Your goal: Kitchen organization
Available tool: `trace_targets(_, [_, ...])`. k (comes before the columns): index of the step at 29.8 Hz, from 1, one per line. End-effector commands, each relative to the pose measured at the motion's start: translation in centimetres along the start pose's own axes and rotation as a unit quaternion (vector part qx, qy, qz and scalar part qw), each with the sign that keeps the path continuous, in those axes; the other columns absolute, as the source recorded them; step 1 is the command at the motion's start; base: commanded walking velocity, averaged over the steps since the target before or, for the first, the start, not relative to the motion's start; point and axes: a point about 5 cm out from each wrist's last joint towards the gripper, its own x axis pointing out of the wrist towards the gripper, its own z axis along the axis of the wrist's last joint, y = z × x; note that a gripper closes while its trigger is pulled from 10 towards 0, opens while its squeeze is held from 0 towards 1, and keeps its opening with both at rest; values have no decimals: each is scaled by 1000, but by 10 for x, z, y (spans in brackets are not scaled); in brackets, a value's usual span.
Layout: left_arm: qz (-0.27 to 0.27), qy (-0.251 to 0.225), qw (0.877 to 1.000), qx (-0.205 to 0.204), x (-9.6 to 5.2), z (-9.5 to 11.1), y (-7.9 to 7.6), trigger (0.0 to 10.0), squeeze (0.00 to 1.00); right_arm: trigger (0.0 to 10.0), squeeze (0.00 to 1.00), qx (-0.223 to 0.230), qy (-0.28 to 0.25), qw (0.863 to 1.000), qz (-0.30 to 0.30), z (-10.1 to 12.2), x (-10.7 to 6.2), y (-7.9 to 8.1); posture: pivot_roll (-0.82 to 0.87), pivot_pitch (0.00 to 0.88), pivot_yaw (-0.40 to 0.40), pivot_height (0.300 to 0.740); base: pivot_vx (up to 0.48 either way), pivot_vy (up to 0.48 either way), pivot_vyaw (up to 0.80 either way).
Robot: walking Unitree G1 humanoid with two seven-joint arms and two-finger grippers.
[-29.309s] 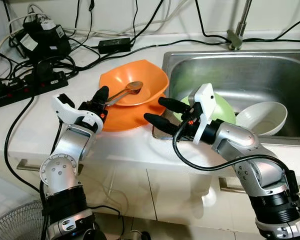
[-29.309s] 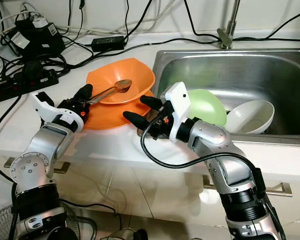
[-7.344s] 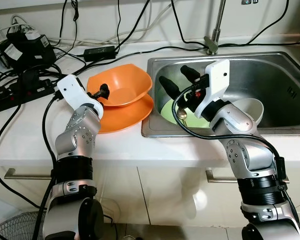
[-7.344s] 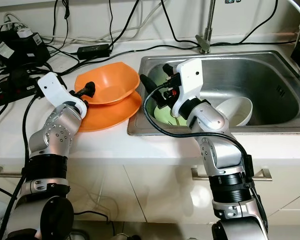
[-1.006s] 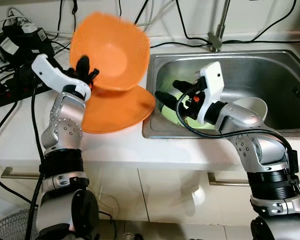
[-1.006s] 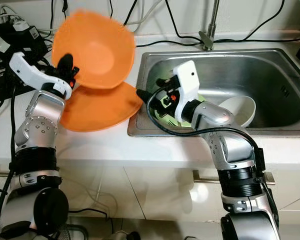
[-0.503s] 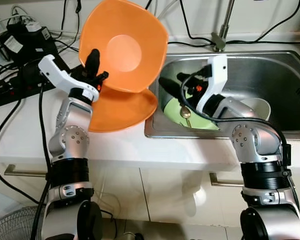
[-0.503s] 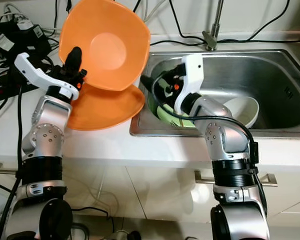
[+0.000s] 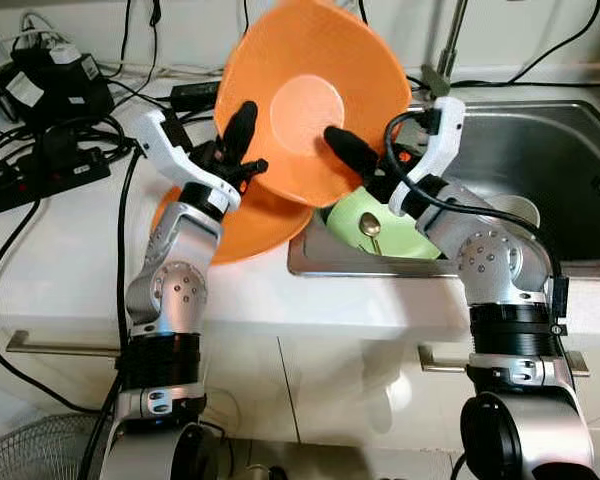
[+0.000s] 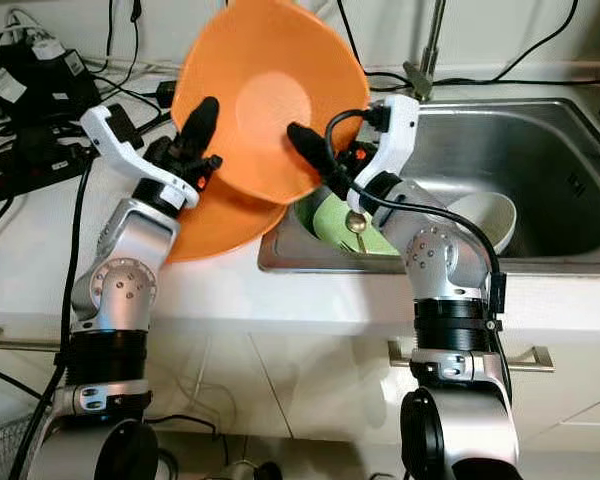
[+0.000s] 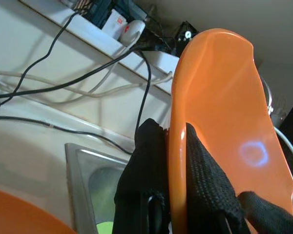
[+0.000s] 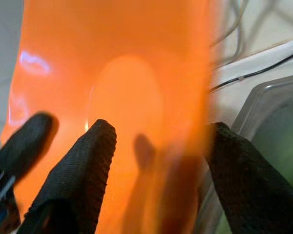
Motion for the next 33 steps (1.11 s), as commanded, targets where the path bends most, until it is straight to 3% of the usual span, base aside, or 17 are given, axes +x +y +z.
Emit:
trace_targets(1, [-15,-28,999,3,1,14,-6,0,0,0,0,24,-4,1000,-6,4,4,1,-97,36,107,740,0,0,0])
trace_targets(11, [-14,-27,999,13,1,15,-4,0,0,0,0,36,0,997,-61,6,3,-14,-104,35,105,740,0,0,0])
trace_targets(33, [-9,-19,1000,20,0,13,-4,0,0,0,0,44,-4,995,-89,9,4,-21,-101,34,104,740,0,0,0])
